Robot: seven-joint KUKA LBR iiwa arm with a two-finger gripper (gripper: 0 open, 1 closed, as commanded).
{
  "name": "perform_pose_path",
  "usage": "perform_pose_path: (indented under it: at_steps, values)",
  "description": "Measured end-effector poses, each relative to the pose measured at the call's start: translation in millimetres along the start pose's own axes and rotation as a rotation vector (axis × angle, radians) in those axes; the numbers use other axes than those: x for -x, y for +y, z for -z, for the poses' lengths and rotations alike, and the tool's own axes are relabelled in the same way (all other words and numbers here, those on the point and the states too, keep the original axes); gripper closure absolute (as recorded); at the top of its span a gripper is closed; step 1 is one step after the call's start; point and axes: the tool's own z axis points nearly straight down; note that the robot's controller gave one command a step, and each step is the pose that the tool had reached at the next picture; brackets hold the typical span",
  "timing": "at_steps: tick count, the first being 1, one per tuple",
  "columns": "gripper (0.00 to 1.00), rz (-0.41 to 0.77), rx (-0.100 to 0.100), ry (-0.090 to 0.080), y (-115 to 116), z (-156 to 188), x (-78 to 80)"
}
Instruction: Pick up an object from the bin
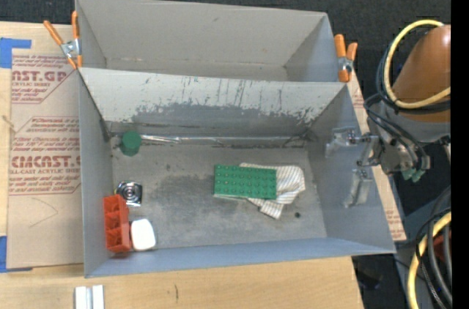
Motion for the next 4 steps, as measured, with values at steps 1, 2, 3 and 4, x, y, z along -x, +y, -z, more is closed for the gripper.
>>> perform_pose_path:
  at_steps: [1,2,3,4]
  values:
    - [0.00,0.002,-0.002,-0.008,0.7,4.6,1.4]
    - [0.00,0.003,-0.004,-0.013,26.9,-38.4,6.8]
    - [0.00,-0.021,-0.002,-0.011,70.6,-83.8,41.2]
    - [0.00,-0.023,-0.001,-0.022,92.8,-136.4,29.9]
